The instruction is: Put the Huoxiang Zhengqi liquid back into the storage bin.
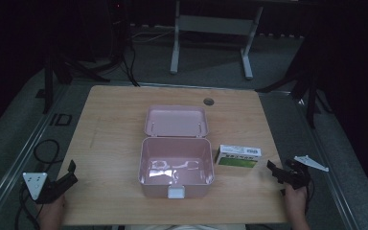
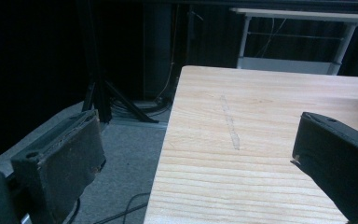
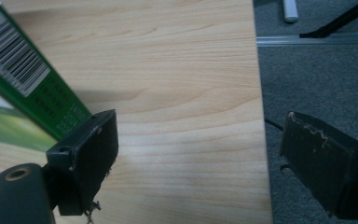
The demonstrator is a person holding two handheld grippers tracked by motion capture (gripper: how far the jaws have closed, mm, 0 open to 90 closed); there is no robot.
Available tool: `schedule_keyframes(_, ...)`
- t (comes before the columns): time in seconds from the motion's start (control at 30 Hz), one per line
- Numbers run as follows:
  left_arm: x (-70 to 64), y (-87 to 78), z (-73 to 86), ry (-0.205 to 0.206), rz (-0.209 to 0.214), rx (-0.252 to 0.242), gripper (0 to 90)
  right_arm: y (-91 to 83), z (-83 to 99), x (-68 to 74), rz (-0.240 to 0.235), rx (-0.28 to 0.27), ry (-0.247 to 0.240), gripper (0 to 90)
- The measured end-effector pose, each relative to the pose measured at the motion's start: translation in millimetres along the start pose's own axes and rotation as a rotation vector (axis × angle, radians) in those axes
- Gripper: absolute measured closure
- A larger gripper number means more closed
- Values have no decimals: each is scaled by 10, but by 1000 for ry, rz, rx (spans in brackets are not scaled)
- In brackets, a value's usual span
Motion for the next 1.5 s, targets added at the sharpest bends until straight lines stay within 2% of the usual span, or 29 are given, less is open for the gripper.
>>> schedule_keyframes(0.1, 0, 0, 0, 2, 2, 2, 21, 22, -14, 7, -47, 42, -17, 114)
schedule_keyframes(0.13, 0, 0, 0, 2, 2, 2, 21, 22, -14, 7, -47, 42, -17, 114)
schedule_keyframes(0.23, -1, 3, 2, 2, 3, 7, 21, 47, -36, 4, -130, 91, -49, 128)
schedule_keyframes(0.27, -1, 4, 1, 2, 4, 7, 21, 58, -37, 5, -136, 113, -65, 130)
schedule_keyframes(0.4, 0, 5, 1, 0, 4, 7, 21, 69, -35, 29, -219, 158, -81, 133)
schedule_keyframes(0.47, 0, 5, 1, -2, 4, 7, 21, 73, -29, 33, -242, 184, -98, 130)
schedule_keyframes(0.5, 0, 6, 2, -1, 5, 8, 21, 81, -18, 47, -275, 218, -117, 125)
schedule_keyframes(0.53, 0, 6, 2, -1, 5, 8, 21, 81, -18, 47, -275, 218, -117, 125)
schedule_keyframes(0.57, 0, 6, 1, -1, 8, 8, 21, 87, -10, 54, -274, 240, -136, 125)
schedule_keyframes(0.6, 0, 6, 1, -2, 9, 7, 21, 102, 11, 79, -295, 282, -180, 118)
schedule_keyframes(0.67, 1, 7, 1, -4, 11, 7, 21, 106, 22, 121, -312, 304, -235, 118)
schedule_keyframes(0.7, 2, 7, 0, -6, 13, 7, 21, 108, 28, 147, -336, 316, -253, 118)
schedule_keyframes(0.73, 2, 7, 0, -6, 14, 6, 21, 107, 31, 174, -338, 326, -292, 118)
schedule_keyframes(0.9, 3, 7, 0, -7, 18, 5, 21, 82, 55, 272, -386, 406, -384, 118)
schedule_keyframes(0.93, 3, 7, 0, -7, 18, 5, 21, 82, 55, 272, -386, 406, -384, 118)
schedule_keyframes(1.0, 4, 7, 0, -7, 20, 7, 21, 35, 61, 336, -400, 459, -441, 118)
schedule_keyframes(1.13, 2, 8, 0, -6, 21, 7, 21, -26, 50, 441, -424, 522, -513, 118)
schedule_keyframes(1.27, 3, 8, 1, -4, 22, 8, 21, -77, 37, 558, -448, 608, -597, 118)
schedule_keyframes(1.33, 2, 8, 0, -6, 23, 7, 21, -90, 33, 613, -453, 649, -644, 123)
schedule_keyframes(1.5, 2, 7, 0, -6, 26, 6, 21, -92, 20, 719, -452, 745, -718, 124)
Point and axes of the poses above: each handheld gripper's, and its own axes: y roughly forward along the jaws, z roughly out of its underside, x roughly to its left, the point moved 4 cm from there along y, roughly forward along the jaws, and after that the axes turned 7 degrees about -z, right-handed, at the moved point
